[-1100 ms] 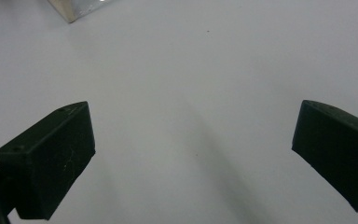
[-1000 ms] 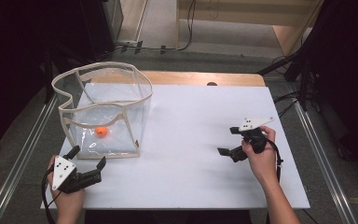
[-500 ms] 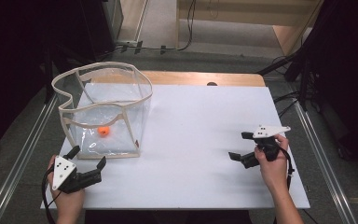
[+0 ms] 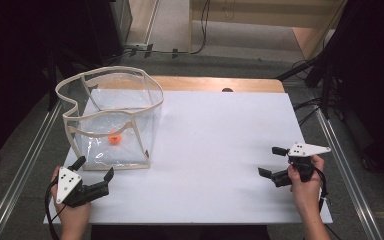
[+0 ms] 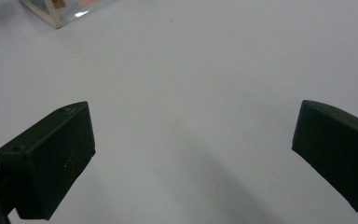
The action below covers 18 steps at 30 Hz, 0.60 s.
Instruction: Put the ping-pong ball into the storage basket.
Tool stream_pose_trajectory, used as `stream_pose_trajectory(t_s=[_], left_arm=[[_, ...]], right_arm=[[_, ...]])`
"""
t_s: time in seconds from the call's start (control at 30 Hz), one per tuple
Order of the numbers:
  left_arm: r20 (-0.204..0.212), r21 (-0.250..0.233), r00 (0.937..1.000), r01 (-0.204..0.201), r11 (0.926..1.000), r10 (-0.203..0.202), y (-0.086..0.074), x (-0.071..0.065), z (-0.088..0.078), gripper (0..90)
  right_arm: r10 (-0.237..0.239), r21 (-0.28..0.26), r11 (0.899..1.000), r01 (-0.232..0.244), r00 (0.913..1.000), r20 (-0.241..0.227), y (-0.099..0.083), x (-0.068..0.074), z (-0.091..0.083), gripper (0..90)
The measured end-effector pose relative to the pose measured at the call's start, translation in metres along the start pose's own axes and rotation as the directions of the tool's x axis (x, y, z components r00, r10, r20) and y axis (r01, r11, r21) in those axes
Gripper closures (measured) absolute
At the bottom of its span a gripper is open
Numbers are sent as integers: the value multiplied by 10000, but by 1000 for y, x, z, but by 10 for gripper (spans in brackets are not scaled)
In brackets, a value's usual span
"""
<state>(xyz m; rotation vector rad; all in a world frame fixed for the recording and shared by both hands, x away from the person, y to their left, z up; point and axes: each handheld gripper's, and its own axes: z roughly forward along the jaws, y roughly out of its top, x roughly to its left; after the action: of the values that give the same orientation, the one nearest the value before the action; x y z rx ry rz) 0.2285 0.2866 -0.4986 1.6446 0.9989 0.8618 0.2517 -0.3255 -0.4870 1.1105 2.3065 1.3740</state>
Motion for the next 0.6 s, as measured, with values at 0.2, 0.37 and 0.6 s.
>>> stream_pose_trajectory(t_s=[0.2,0.37,0.6], left_arm=[[6,-11,10000,4,10000,-4,0,0,0,30],[10,-13,10000,8,10000,-8,0,0,0,31],[14,-49,10000,82,10000,-82,0,1,0,30]], right_arm=[[185,-130,9997,-183,9998,101,-12,-3,-6,0],[178,-290,9994,-171,9996,224,-22,-6,-10,0],[498,-808,9957,-464,9979,406,-37,-12,-18,0]])
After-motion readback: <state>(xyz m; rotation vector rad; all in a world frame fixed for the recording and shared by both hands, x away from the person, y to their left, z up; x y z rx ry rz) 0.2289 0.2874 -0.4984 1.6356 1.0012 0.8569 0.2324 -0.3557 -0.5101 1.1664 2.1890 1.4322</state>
